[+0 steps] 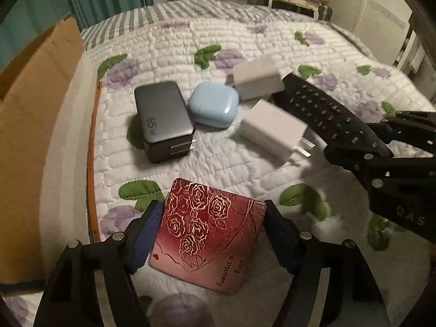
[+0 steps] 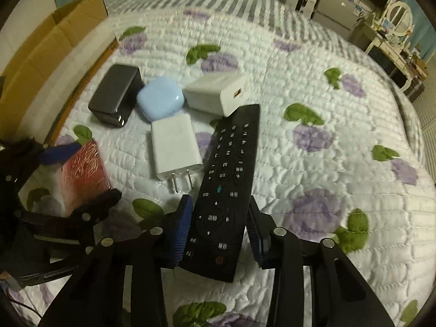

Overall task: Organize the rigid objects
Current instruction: 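Grasp the pink rose card case with the left tool while the right tool grasps the black remote, then carry the card case and remote into the box and open both tools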

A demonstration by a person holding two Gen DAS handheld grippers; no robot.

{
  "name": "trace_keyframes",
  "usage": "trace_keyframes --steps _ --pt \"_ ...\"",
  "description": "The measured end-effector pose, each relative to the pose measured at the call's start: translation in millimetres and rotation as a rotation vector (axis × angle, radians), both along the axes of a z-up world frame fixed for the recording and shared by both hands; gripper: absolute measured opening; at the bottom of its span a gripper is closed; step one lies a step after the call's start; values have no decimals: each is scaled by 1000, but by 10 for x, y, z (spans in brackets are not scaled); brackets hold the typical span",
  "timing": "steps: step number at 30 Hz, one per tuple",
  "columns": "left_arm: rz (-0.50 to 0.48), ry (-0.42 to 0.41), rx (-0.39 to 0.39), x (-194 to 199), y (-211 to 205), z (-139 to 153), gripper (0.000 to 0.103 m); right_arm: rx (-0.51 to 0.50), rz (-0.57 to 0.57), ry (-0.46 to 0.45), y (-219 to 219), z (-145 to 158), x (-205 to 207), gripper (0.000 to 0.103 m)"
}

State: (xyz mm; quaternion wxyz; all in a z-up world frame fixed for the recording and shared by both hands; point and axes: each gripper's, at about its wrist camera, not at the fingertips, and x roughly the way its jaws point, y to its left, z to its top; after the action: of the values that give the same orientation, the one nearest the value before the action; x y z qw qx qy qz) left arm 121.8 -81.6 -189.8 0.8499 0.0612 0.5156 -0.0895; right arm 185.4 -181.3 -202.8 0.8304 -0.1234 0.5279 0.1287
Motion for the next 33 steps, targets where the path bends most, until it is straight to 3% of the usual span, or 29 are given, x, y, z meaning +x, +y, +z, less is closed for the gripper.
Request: trace_keyframes --steps 5,9,21,33 --pt "-7 -26 -32 -86 32 164 73 8 -27 -60 -68 182 -139 25" --pt "-7 -36 -45 -101 47 243 72 16 -47 -85 -99 277 -19 20" --pt "-7 -130 -99 -184 62 695 72 -6 -25 -186 13 629 -281 17" --pt "20 -267 -140 -242 342 1339 72 11 2 -307 232 1244 -418 16"
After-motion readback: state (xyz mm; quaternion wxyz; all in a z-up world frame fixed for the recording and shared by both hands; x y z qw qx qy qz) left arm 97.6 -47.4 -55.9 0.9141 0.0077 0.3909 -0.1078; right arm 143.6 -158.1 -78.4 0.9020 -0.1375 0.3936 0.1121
